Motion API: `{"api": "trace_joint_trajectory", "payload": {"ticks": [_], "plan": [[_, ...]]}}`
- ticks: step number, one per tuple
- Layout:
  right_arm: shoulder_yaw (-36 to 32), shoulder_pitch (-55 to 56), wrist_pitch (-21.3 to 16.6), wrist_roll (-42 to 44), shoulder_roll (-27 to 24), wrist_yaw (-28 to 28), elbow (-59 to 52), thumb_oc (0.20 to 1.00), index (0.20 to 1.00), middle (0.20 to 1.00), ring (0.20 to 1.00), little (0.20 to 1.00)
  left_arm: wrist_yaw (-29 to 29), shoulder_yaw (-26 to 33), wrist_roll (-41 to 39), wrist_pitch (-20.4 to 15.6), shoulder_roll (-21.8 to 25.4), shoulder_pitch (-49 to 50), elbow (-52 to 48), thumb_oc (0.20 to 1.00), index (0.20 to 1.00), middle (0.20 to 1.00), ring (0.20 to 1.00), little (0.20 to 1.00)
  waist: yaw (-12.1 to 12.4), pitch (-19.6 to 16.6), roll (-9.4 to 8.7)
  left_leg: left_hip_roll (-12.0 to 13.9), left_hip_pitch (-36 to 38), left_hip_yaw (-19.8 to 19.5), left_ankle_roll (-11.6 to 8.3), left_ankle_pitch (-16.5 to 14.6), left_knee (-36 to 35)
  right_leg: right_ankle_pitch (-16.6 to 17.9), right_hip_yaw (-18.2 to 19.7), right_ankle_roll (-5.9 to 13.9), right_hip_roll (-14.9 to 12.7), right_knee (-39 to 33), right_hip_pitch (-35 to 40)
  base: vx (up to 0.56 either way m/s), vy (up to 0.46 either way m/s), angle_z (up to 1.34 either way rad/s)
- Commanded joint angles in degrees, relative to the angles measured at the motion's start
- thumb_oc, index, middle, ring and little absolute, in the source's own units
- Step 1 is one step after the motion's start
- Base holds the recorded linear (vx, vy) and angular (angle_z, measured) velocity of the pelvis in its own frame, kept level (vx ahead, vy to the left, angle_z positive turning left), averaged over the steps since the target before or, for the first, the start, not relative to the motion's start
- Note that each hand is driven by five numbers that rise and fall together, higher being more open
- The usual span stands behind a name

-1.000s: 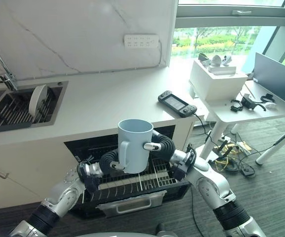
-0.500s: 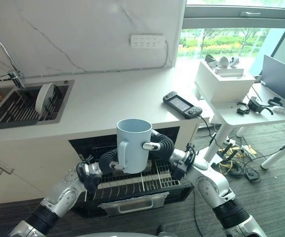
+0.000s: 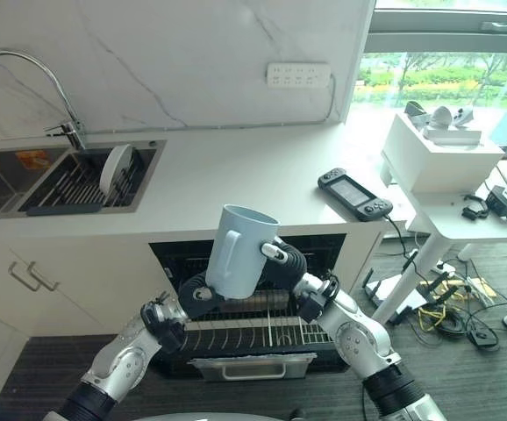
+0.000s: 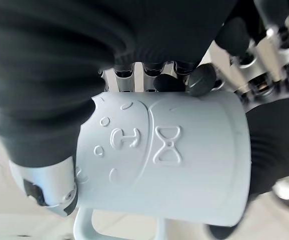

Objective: Place the dishes in the dishwasher.

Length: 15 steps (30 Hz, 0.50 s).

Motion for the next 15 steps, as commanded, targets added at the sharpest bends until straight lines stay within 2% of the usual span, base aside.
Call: {"api": "trace_joint_trajectory", "payload": {"ticks": [1, 8, 10, 15], "plan": [[-3.5, -4.5, -7.1, 9.4, 6.4, 4.7, -9.0, 0.200, 0.200, 0.200, 0.200, 0.200, 3.2, 0.4, 0.8, 0.2, 3.6, -1.4, 9.6, 1.000, 1.000, 1.000, 1.000, 1.000, 0.8, 0.0, -2.24, 4.4, -0.8, 2.5, -1.64, -0.6, 0.4, -3.5, -0.3, 5.94, -5.9, 1.0, 1.7, 0.00, -0.011, 0.15], [-5.0, -4.1, -9.6, 6.9, 5.9, 3.1, -7.2, 0.200, 0.200, 0.200, 0.200, 0.200, 4.2, 0.6, 5.2, -3.5, 3.8, 0.0, 14.3, 1.000, 1.000, 1.000, 1.000, 1.000, 1.2, 0.0, -1.99, 4.9, -1.7, 2.0, -2.21, 0.0, 0.4, -3.7, -0.9, 5.69, -5.7, 0.7, 1.9, 0.01, 0.002, 0.09], [-5.7, -4.0, -10.0, 7.0, 5.4, 2.7, -6.6, 0.200, 0.200, 0.200, 0.200, 0.200, 4.4, 0.9, 6.1, -3.4, 4.2, 0.2, 14.7, 1.000, 1.000, 1.000, 1.000, 1.000, 1.5, 0.0, -2.02, 5.0, -2.0, 1.9, -2.31, 0.2, 0.4, -3.8, -1.2, 5.61, -5.7, 0.5, 2.0, 0.02, 0.000, 0.10], [-6.9, -3.1, -13.3, 1.2, 4.5, -0.4, -3.9, 0.200, 0.200, 0.200, 0.200, 0.200, 5.8, 0.0, 13.7, -6.1, 5.9, 0.2, 15.5, 1.000, 1.000, 1.000, 1.000, 1.000, 1.9, 0.3, -2.05, 5.3, -2.4, 1.4, -2.61, 0.6, 0.4, -3.9, -1.5, 5.59, -5.6, 0.4, 2.1, 0.02, -0.004, 0.05]]}}
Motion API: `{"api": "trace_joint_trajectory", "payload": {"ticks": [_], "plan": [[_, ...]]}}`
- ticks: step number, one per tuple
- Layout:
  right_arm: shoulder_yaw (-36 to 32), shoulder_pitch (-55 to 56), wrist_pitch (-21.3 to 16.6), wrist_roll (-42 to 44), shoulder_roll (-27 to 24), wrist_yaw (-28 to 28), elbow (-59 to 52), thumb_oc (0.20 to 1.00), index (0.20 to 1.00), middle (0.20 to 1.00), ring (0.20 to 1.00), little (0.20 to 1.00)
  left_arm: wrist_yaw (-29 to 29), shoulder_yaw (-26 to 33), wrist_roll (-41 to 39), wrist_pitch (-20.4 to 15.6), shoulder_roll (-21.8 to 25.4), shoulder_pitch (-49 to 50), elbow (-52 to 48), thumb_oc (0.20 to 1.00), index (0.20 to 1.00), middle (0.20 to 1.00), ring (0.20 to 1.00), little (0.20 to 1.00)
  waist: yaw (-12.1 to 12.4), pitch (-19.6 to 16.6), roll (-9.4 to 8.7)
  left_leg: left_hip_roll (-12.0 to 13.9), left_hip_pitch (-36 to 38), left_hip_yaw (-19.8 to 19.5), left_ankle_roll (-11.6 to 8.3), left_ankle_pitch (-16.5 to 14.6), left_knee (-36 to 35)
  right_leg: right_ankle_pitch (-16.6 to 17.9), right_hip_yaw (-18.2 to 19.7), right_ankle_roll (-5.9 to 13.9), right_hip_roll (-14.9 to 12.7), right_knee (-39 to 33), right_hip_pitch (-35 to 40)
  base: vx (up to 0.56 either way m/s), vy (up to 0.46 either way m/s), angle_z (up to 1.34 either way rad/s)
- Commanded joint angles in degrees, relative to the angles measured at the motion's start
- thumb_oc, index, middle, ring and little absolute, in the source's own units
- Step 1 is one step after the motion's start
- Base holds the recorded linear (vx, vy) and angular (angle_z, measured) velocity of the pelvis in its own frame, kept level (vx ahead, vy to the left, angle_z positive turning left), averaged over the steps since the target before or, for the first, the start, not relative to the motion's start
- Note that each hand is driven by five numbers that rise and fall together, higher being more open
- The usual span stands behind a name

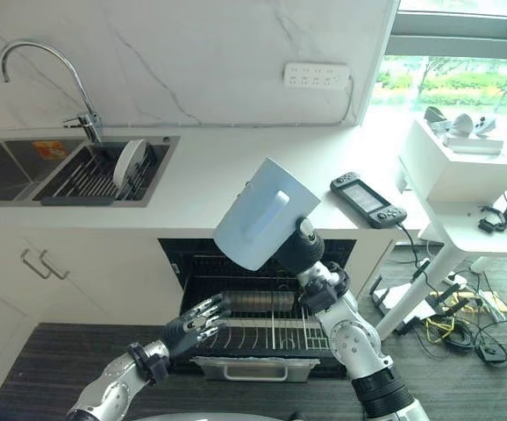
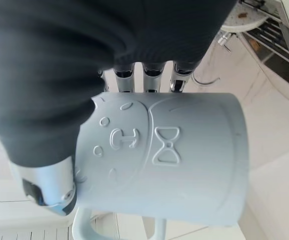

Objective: Place the dishes in the dishwasher.

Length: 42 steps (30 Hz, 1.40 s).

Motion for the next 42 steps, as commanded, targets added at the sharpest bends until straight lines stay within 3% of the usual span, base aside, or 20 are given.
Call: {"api": "trace_joint_trajectory", "payload": {"ticks": [1, 5, 8, 12, 17, 22, 33, 36, 42], "plan": [[-3.0, -3.1, -5.5, -6.1, 0.5, -3.3, -0.1, 0.200, 0.200, 0.200, 0.200, 0.200, 2.0, -1.1, 7.4, -5.9, 3.5, -4.8, 0.1, 1.000, 1.000, 1.000, 1.000, 1.000, 1.1, 0.8, -0.91, 5.0, -1.5, 3.8, -2.39, 0.6, 0.4, -3.4, 0.5, 5.86, -5.7, 0.4, 2.0, 0.03, 0.014, 0.04], [-4.9, -3.7, -8.5, -13.2, -3.2, -7.7, 6.0, 0.200, 0.200, 0.200, 0.200, 0.200, 9.8, -3.4, 23.6, -10.4, 8.5, -6.2, -1.7, 1.000, 1.000, 1.000, 1.000, 1.000, 1.1, 1.3, -0.75, 5.2, -1.7, 3.7, -2.54, 0.9, 0.4, -3.4, 0.5, 5.97, -5.6, 0.4, 1.9, 0.05, 0.009, 0.03], [-6.3, -3.4, -9.1, -15.8, -5.9, -8.4, 11.3, 0.200, 0.200, 0.200, 0.200, 0.200, 12.7, -4.9, 34.5, -8.8, 13.4, -7.7, -5.6, 1.000, 1.000, 1.000, 1.000, 1.000, 1.3, 2.1, -0.61, 5.4, -1.9, 3.4, -2.61, 1.2, 0.4, -3.4, 0.7, 6.06, -5.4, 0.3, 1.7, 0.08, -0.005, 0.04], [-5.9, -4.2, -9.4, -18.0, -7.8, -9.0, 15.7, 0.200, 0.200, 0.200, 0.200, 0.200, 13.0, -6.6, 41.5, -8.8, 19.0, -9.8, -9.5, 1.000, 1.000, 1.000, 1.000, 1.000, 1.4, 3.6, -0.48, 5.5, -3.0, 2.9, -2.71, 1.6, 0.4, -3.2, 0.9, 6.20, -5.5, 0.4, 0.7, 0.02, -0.017, 0.09], [-4.8, -6.0, -10.2, -20.3, -9.5, -9.9, 21.4, 0.200, 0.200, 0.200, 0.200, 0.200, 6.3, -8.9, 42.7, -8.8, 23.9, -12.4, -13.5, 1.000, 1.000, 1.000, 1.000, 1.000, 1.7, 5.7, -0.33, 5.4, -4.0, 2.4, -2.63, 2.1, 0.6, -2.8, 0.9, 6.42, -5.9, 1.0, -0.5, -0.02, -0.022, 0.09], [-1.1, -7.8, -7.3, -24.4, -12.1, -10.6, 27.8, 0.200, 0.200, 0.200, 0.200, 0.200, 4.0, -12.8, 44.6, -10.0, 28.4, -15.4, -14.7, 1.000, 1.000, 1.000, 1.000, 1.000, 2.0, 7.8, -0.14, 5.6, -5.7, 1.9, -2.79, 2.1, 3.5, -4.0, 0.4, 6.55, -6.8, 4.5, -1.8, 0.01, -0.010, 0.03], [0.8, -14.9, -8.9, -25.2, -11.7, -15.2, 43.3, 0.200, 0.200, 0.200, 0.200, 0.200, -2.8, -23.4, 48.7, -12.5, 31.1, -25.5, -17.2, 1.000, 1.000, 1.000, 1.000, 1.000, 3.7, 13.9, 0.58, 5.6, -12.5, -2.0, -3.54, 1.2, 12.0, -7.0, -1.2, 6.74, -9.4, 12.6, -4.2, -0.03, -0.027, 0.15], [0.6, -16.8, -10.1, -26.7, -12.1, -17.4, 45.3, 0.200, 0.200, 0.200, 0.200, 0.200, -2.9, -25.2, 49.9, -12.8, 31.9, -27.2, -18.5, 1.000, 1.000, 1.000, 1.000, 1.000, 4.1, 15.1, 0.74, 5.0, -14.5, -3.0, -3.68, 1.0, 13.4, -7.4, -1.7, 6.80, -9.8, 12.9, -4.4, -0.07, -0.049, 0.15], [0.8, -31.1, -9.9, -25.3, -15.9, -18.6, 53.9, 0.200, 0.200, 0.200, 0.200, 0.200, -1.6, -31.5, 54.6, -15.9, 35.5, -38.1, -17.8, 1.000, 1.000, 1.000, 1.000, 1.000, 5.4, 21.0, 2.04, 3.8, -21.8, -4.4, -3.76, 0.9, 17.1, -7.0, -2.0, 6.54, -10.7, 15.0, -9.9, -0.20, -0.031, 0.10]]}}
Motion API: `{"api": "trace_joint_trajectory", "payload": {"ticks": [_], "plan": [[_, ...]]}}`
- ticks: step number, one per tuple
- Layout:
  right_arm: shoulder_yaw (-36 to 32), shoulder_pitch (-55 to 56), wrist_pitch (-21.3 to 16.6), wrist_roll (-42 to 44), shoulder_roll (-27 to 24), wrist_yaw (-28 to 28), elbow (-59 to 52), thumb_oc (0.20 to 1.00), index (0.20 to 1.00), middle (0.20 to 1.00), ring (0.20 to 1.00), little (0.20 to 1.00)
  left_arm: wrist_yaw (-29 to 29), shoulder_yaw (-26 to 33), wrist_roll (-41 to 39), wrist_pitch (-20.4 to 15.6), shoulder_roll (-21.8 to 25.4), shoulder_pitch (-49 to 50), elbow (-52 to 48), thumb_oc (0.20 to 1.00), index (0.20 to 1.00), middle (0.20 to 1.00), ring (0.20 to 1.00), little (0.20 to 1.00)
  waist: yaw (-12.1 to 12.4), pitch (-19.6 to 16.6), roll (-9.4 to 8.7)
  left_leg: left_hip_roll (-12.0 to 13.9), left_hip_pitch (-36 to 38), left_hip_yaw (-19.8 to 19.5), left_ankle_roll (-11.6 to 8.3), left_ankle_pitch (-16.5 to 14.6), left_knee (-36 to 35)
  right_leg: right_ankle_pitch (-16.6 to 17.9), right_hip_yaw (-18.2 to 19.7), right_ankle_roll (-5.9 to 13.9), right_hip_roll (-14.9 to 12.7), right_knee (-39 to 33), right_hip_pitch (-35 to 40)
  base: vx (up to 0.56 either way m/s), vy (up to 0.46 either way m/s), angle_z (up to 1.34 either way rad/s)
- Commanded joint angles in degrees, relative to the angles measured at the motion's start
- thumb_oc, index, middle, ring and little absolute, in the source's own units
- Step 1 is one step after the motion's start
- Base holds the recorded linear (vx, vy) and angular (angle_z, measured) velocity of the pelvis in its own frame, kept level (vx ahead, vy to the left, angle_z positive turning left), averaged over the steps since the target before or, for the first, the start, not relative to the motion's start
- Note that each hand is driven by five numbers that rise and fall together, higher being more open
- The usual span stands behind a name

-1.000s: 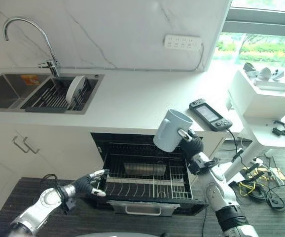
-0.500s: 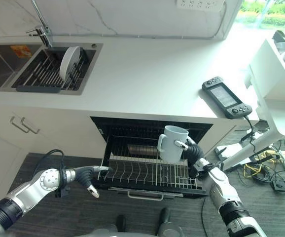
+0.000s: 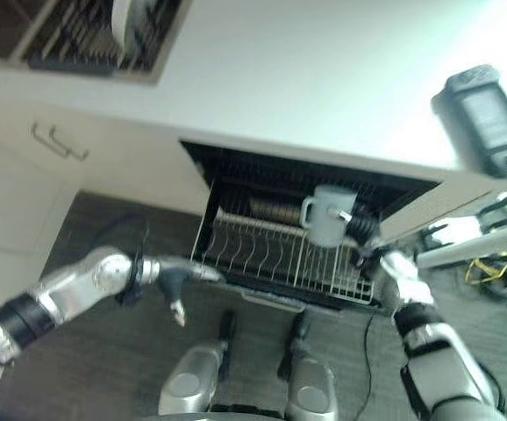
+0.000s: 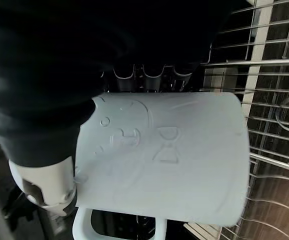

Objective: Place the dishes in the dishwasher.

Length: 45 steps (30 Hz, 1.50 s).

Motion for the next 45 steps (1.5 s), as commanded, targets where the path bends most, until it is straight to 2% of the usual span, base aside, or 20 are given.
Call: {"api": "trace_joint_trajectory", "payload": {"ticks": [1, 7, 11, 22, 27, 33, 41, 43, 44, 45], "plan": [[-0.9, -1.0, -2.6, 1.1, -1.3, -1.1, -1.3, 0.200, 0.200, 0.200, 0.200, 0.200, -0.1, -2.1, 3.2, -1.2, 2.4, 4.4, -0.9, 1.000, 1.000, 1.000, 1.000, 1.000, 1.2, -5.1, -2.37, 3.8, -4.3, 2.6, -2.05, 0.2, 4.9, -6.1, 4.3, 8.35, -8.9, 7.4, 1.5, -0.21, 0.009, -0.03], [0.0, -8.8, -0.8, -1.3, -3.8, -2.4, 4.4, 0.200, 0.200, 0.200, 0.200, 0.200, 2.0, -3.9, 3.4, 0.9, 3.2, -1.1, -2.3, 1.000, 1.000, 1.000, 1.000, 1.000, 0.8, -2.2, -1.52, 3.3, -10.2, 2.7, -1.54, -0.8, 9.8, -6.8, 6.4, 7.31, -9.1, 12.2, -5.4, -0.12, 0.032, 0.04], [-0.3, -11.2, -1.0, -1.2, -4.4, -3.3, 6.7, 0.200, 0.200, 0.200, 0.200, 0.200, 2.5, -3.7, 3.1, 1.2, 3.8, -2.6, -3.1, 1.000, 1.000, 1.000, 1.000, 1.000, 0.3, -0.9, -1.01, 3.1, -12.8, 2.9, -1.10, -1.1, 11.4, -7.6, 8.3, 6.58, -8.6, 15.4, -9.5, -0.08, 0.039, -0.07], [-1.3, -15.4, -1.2, -3.0, -5.1, -5.6, 13.7, 0.200, 0.200, 0.200, 0.200, 0.200, 4.8, -4.9, 2.7, 1.8, 5.1, -4.5, -3.6, 1.000, 1.000, 1.000, 1.000, 1.000, 0.8, -0.2, -0.17, 2.8, -14.3, 4.7, -0.44, -0.5, 10.5, -7.0, 8.6, 7.05, -8.3, 15.7, -12.1, -0.05, -0.017, -0.05], [-0.2, -18.5, -1.8, -3.3, -4.3, -6.4, 16.5, 0.200, 0.200, 0.200, 0.200, 0.200, 6.0, -6.1, 2.6, 2.7, 5.7, -6.5, -4.6, 1.000, 1.000, 1.000, 1.000, 1.000, 1.0, -0.2, 1.35, 2.2, -16.2, 4.6, -0.35, 0.0, 10.3, -7.2, 8.9, 6.86, -8.3, 16.6, -14.4, -0.03, 0.006, -0.01], [1.4, -21.2, -1.2, -4.7, -3.3, -6.4, 17.9, 0.200, 0.200, 0.200, 0.200, 0.200, 7.1, -6.7, 2.0, 3.8, 5.1, -7.5, -5.5, 1.000, 1.000, 1.000, 1.000, 1.000, 1.1, -0.2, 3.13, 1.5, -17.2, 5.2, -0.09, 0.4, 9.7, -7.2, 9.1, 6.81, -8.8, 16.8, -16.0, -0.04, 0.046, -0.04], [2.1, -22.0, 1.0, -6.2, -1.5, -7.3, 19.1, 0.200, 0.200, 0.200, 0.200, 0.200, 9.3, -8.6, 2.4, 4.3, 4.3, -7.2, -3.8, 1.000, 1.000, 1.000, 1.000, 1.000, 1.0, -0.2, 3.48, 1.2, -17.5, 5.8, 0.23, 0.4, 9.7, -6.7, 9.5, 6.96, -8.6, 16.3, -16.3, -0.01, 0.014, -0.02], [1.7, -21.7, 1.6, -6.0, -1.5, -8.2, 19.8, 0.514, 0.514, 0.514, 0.514, 0.514, 9.1, -8.5, 2.4, 4.4, 4.1, -7.0, -3.9, 1.000, 1.000, 1.000, 1.000, 1.000, 1.0, -0.2, 3.66, 1.1, -17.5, 6.0, 0.30, 0.6, 9.6, -6.7, 9.4, 6.92, -8.5, 16.3, -16.4, 0.00, 0.000, 0.00], [1.5, -21.7, 1.9, -6.2, -1.5, -8.6, 20.1, 1.000, 1.000, 1.000, 1.000, 1.000, 9.3, -8.5, 2.4, 4.4, 4.0, -6.9, -3.8, 1.000, 1.000, 1.000, 1.000, 1.000, 1.0, -0.2, 3.80, 1.2, -17.4, 6.0, 0.28, 0.7, 9.4, -6.7, 9.4, 6.89, -8.5, 16.2, -16.3, 0.00, 0.000, 0.00], [1.5, -21.7, 1.9, -6.2, -1.5, -8.6, 20.1, 1.000, 1.000, 1.000, 1.000, 1.000, 9.3, -8.5, 2.4, 4.4, 4.0, -6.9, -3.8, 1.000, 1.000, 1.000, 1.000, 1.000, 1.0, -0.2, 3.80, 1.2, -17.4, 6.0, 0.28, 0.7, 9.4, -6.7, 9.4, 6.89, -8.5, 16.2, -16.3, 0.00, 0.000, 0.00]]}}
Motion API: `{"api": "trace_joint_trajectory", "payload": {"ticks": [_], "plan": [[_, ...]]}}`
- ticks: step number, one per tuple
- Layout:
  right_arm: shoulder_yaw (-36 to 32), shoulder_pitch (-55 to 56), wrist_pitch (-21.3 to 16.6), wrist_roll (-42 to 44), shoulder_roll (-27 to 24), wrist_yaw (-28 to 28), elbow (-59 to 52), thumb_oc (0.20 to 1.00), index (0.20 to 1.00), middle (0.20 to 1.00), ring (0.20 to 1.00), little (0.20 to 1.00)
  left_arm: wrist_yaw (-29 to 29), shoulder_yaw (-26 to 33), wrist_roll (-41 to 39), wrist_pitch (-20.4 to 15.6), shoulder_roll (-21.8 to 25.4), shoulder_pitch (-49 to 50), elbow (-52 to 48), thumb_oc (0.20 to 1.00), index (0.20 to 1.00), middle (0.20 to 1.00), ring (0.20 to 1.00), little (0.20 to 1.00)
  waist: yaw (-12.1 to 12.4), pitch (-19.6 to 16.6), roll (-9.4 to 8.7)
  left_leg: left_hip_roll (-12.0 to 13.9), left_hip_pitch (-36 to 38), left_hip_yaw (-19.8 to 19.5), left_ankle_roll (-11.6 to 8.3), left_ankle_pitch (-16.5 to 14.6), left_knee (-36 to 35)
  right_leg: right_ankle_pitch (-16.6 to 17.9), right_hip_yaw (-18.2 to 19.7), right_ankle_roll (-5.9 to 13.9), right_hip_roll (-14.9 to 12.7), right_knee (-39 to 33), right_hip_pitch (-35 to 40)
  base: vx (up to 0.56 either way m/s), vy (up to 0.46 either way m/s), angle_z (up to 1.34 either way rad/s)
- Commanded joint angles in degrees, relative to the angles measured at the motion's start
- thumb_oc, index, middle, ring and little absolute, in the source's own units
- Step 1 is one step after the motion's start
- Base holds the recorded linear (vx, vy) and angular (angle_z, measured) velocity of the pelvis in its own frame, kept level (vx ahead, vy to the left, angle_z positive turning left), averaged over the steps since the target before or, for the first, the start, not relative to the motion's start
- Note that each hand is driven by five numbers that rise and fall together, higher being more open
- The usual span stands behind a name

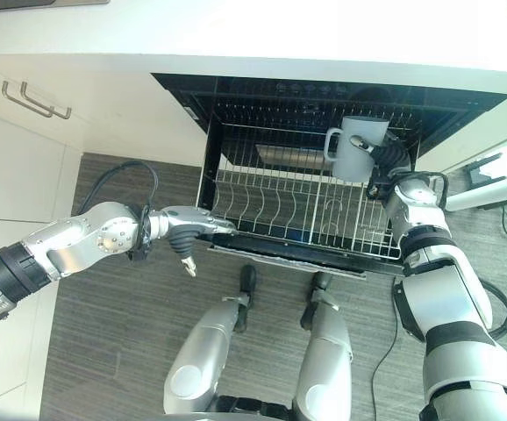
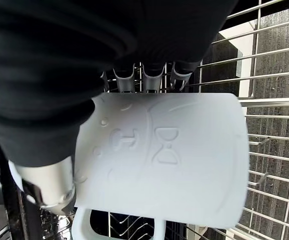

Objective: Place the dishes in the dishwasher.

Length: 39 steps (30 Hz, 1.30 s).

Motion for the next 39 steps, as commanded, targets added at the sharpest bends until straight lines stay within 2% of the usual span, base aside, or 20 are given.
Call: {"api": "trace_joint_trajectory", "payload": {"ticks": [1, 6, 10, 14, 15, 16, 18, 23, 26, 32, 37, 38, 39], "plan": [[-1.1, -1.4, 0.5, -1.3, -0.5, -1.1, 1.8, 1.000, 1.000, 1.000, 1.000, 1.000, -0.2, -1.2, 2.1, 1.5, 1.6, 6.2, -1.0, 1.000, 1.000, 1.000, 1.000, 1.000, 0.7, -1.2, 1.31, 3.2, -3.1, 2.9, -1.55, 2.5, -0.1, -3.1, 4.5, 7.58, -4.3, 1.1, 2.2, 0.00, 0.000, 0.00], [0.0, -1.8, 1.4, -4.2, -0.8, -2.5, 2.3, 1.000, 1.000, 1.000, 1.000, 1.000, 0.3, -1.4, 2.4, 2.7, 1.4, 6.9, -1.2, 1.000, 1.000, 1.000, 1.000, 1.000, 0.7, -1.2, 1.62, 3.2, -3.0, 3.1, -1.51, 2.5, 0.1, -3.3, 4.5, 7.42, -4.4, 1.3, 2.4, 0.00, 0.008, 0.00], [-0.1, -2.0, 1.8, -3.3, -1.1, -6.7, 2.0, 1.000, 1.000, 1.000, 1.000, 1.000, 1.7, -1.7, 4.1, 4.0, 1.5, 7.9, -0.7, 1.000, 1.000, 1.000, 1.000, 1.000, 0.7, -1.2, 1.56, 3.3, -2.9, 3.2, -1.49, 2.6, 0.2, -3.4, 4.5, 7.41, -4.3, 1.5, 2.6, 0.00, 0.000, 0.00], [-1.9, -1.8, -3.7, -3.1, 0.4, -17.3, -3.1, 1.000, 1.000, 1.000, 1.000, 1.000, 3.3, 0.3, 6.8, 6.3, 0.9, 11.2, 1.6, 1.000, 1.000, 1.000, 1.000, 1.000, 0.2, -1.2, 1.41, 3.5, -1.7, 3.7, -1.52, 2.9, -1.2, -3.3, 5.1, 7.47, -4.0, 0.5, 3.6, 0.01, 0.007, -0.03], [-1.9, -1.6, -4.0, -3.1, 0.6, -17.8, -3.6, 1.000, 1.000, 1.000, 1.000, 1.000, 3.4, 0.5, 7.0, 6.3, 0.8, 11.5, 1.7, 1.000, 1.000, 1.000, 1.000, 1.000, 0.2, -1.2, 1.38, 3.5, -1.5, 3.8, -1.52, 3.0, -1.3, -3.3, 5.1, 7.47, -3.9, 0.4, 3.8, 0.02, 0.030, -0.15], [-2.7, 0.0, -6.5, -1.6, 1.7, -21.2, -8.2, 1.000, 1.000, 1.000, 1.000, 1.000, 4.1, 1.5, 7.6, 6.9, 0.5, 12.9, 2.2, 1.000, 1.000, 1.000, 1.000, 1.000, -0.3, -1.2, 1.30, 3.6, -0.7, 4.0, -1.66, 2.9, -1.8, -3.4, 5.3, 7.48, -3.9, 0.0, 4.6, 0.03, 0.030, -0.19], [-3.9, 3.7, -9.2, -1.5, 2.9, -25.4, -16.6, 1.000, 1.000, 1.000, 1.000, 1.000, 4.4, 3.8, 8.4, 7.8, 0.2, 15.6, 2.2, 1.000, 1.000, 1.000, 1.000, 1.000, -1.1, -1.2, 1.20, 3.7, 1.1, 4.6, -1.83, 2.9, -2.6, -3.4, 5.5, 7.48, -3.9, -1.3, 6.5, 0.04, 0.048, -0.13], [-4.2, 15.0, -12.1, -5.9, 4.6, -30.4, -32.3, 1.000, 1.000, 1.000, 1.000, 1.000, 3.7, 7.8, 8.6, 9.2, 0.0, 20.3, 1.3, 1.000, 1.000, 1.000, 1.000, 1.000, -3.7, -2.6, 0.68, 4.3, 5.1, 6.4, -2.21, 3.3, -4.9, -2.5, 5.6, 7.52, -3.7, -5.5, 11.2, 0.08, 0.055, -0.10], [-3.8, 18.3, -11.9, -7.8, 4.2, -30.6, -35.3, 1.000, 1.000, 1.000, 1.000, 1.000, 2.7, 8.9, 8.6, 9.2, -0.7, 21.4, 1.5, 1.000, 1.000, 1.000, 1.000, 1.000, -4.4, -3.7, 0.28, 4.7, 6.6, 6.9, -2.38, 3.3, -5.3, -2.2, 5.3, 7.41, -3.7, -7.0, 13.3, 0.09, 0.018, -0.11], [-5.6, 24.9, -14.9, -1.3, 5.8, -29.4, -44.3, 1.000, 1.000, 1.000, 1.000, 1.000, 1.9, 11.8, 9.3, 9.6, -1.0, 24.4, 2.4, 1.000, 1.000, 1.000, 1.000, 1.000, -4.6, -5.6, -2.05, 5.9, 8.8, 7.3, -2.85, 2.6, -5.4, -2.6, 4.4, 7.09, -3.0, -8.7, 17.0, 0.06, -0.046, -0.03], [-4.6, 36.4, -17.2, -3.0, 9.8, -29.4, -57.3, 1.000, 1.000, 1.000, 1.000, 1.000, 8.5, 17.7, 6.4, 12.1, -2.2, 29.9, 2.8, 1.000, 1.000, 1.000, 1.000, 1.000, -5.8, -8.4, -4.03, 6.8, 12.5, 8.5, -3.00, 2.9, -8.2, -2.8, 4.6, 7.15, -2.2, -11.1, 20.4, 0.07, 0.013, -0.01], [-4.6, 39.4, -17.3, -3.7, 9.9, -28.0, -59.4, 1.000, 1.000, 1.000, 1.000, 1.000, 10.9, 19.6, 5.6, 12.4, -2.6, 31.6, 2.7, 1.000, 1.000, 1.000, 1.000, 1.000, -6.2, -9.2, -4.31, 7.0, 13.7, 8.9, -3.03, 2.9, -8.8, -2.9, 4.7, 7.19, -2.1, -11.4, 21.3, 0.13, 0.090, -0.09], [-4.4, 44.5, -16.4, -4.7, 8.7, -25.4, -63.3, 1.000, 1.000, 1.000, 1.000, 1.000, 14.9, 24.4, 4.5, 13.1, -3.6, 34.4, 3.1, 1.000, 1.000, 1.000, 1.000, 1.000, -6.4, -11.6, -4.82, 7.5, 15.6, 9.7, -3.06, 3.2, -9.8, -3.1, 5.0, 7.29, -1.8, -11.9, 22.7, 0.12, 0.085, -0.07]]}}
